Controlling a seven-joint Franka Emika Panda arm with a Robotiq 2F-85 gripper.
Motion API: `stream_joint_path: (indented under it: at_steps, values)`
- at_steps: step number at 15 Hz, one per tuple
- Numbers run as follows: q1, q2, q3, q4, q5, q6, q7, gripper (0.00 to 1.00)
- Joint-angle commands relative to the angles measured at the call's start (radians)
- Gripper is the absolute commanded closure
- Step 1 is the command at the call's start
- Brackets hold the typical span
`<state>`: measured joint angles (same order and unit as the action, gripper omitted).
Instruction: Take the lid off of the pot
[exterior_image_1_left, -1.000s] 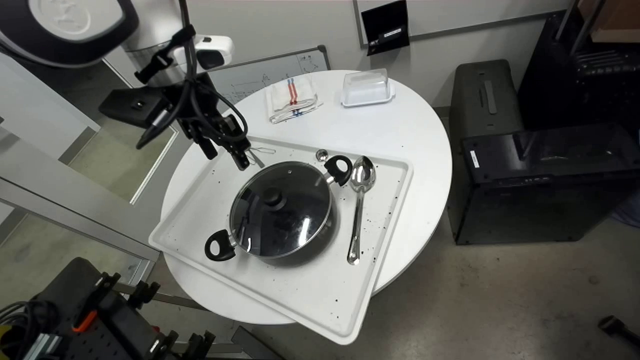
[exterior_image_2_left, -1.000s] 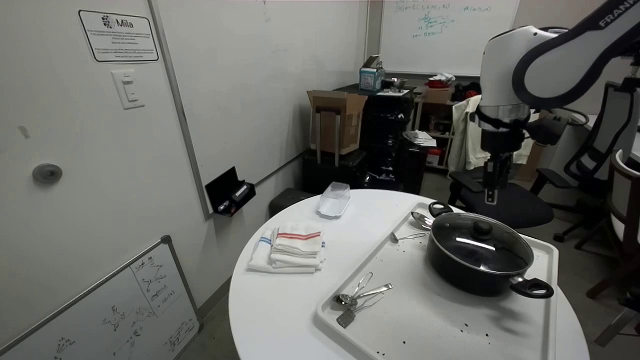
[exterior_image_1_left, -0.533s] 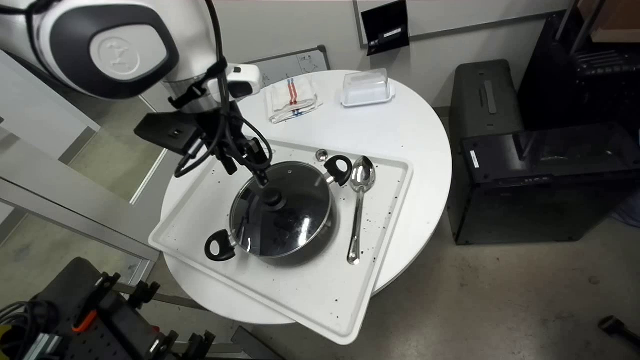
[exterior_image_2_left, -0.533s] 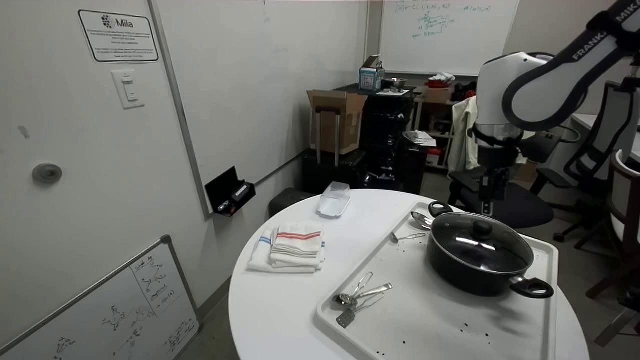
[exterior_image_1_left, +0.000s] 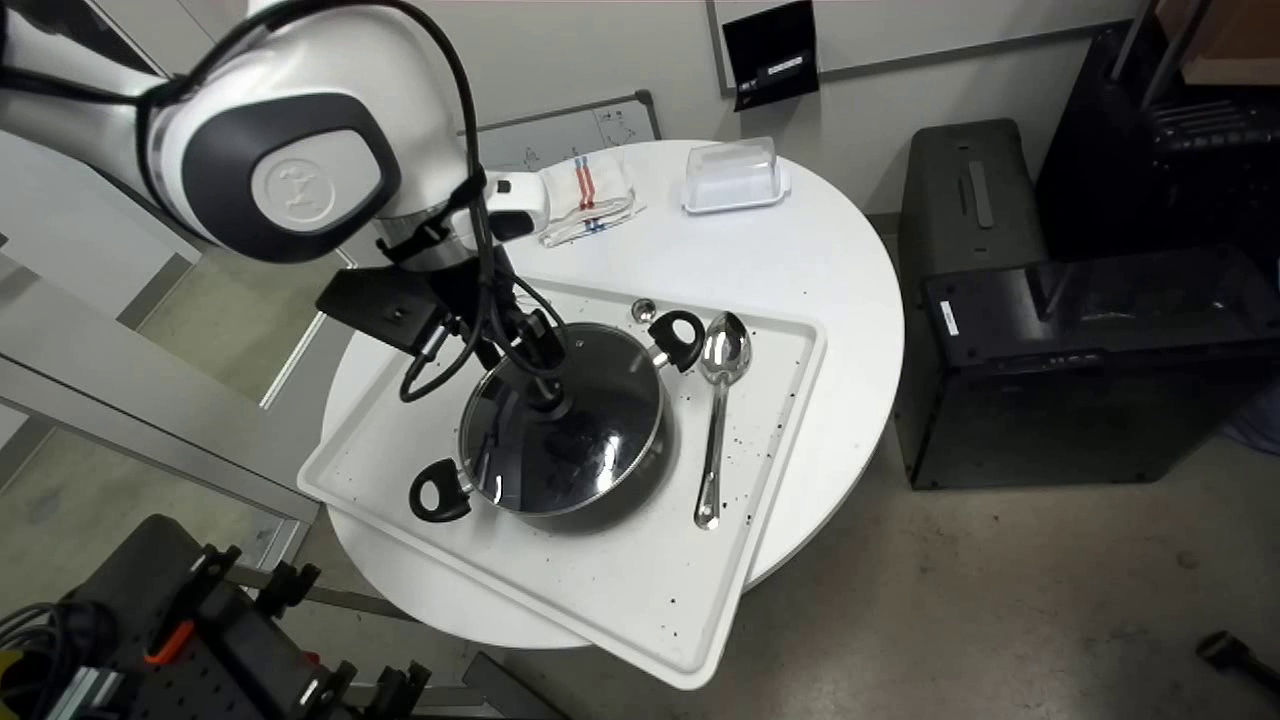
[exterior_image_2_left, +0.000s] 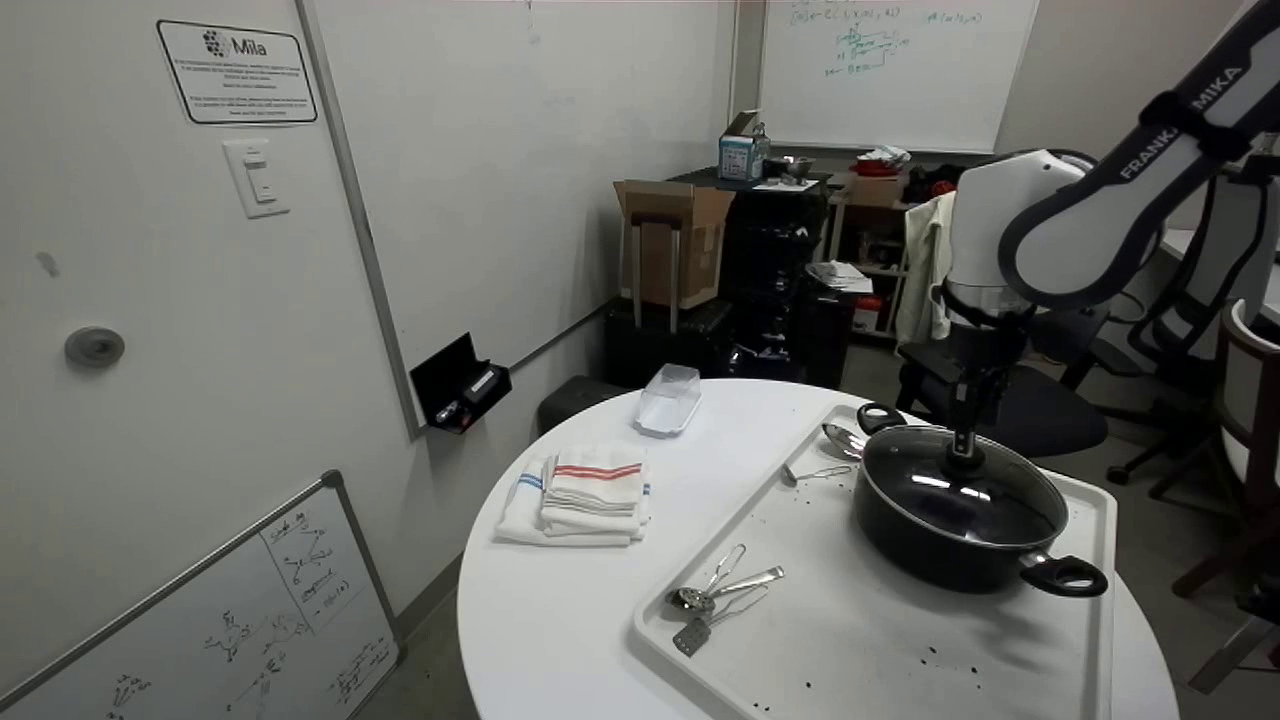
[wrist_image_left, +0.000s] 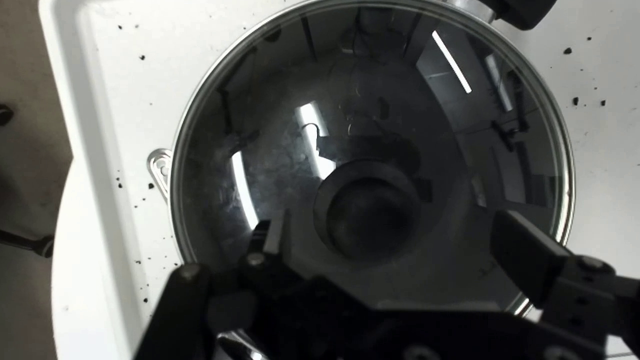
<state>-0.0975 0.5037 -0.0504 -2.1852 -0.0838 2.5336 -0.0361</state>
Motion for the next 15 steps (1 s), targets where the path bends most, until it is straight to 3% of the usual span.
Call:
stream_joint_path:
  at_steps: [1,6,9,11,15]
  values:
    - [0.005,0.035,-0.006,-0.001,-0.002,0.063,-0.02,0.0]
    - [0.007,0.06,-0.008,-0.003,-0.004,0.102,-0.02,0.0]
    - [0.008,0.062,-0.007,-0.004,-0.004,0.115,-0.02,0.05]
    - [0.009,0.061,-0.008,-0.005,-0.004,0.124,-0.019,0.3]
    - [0.007,0.058,-0.005,-0.007,0.0,0.134,-0.021,0.58]
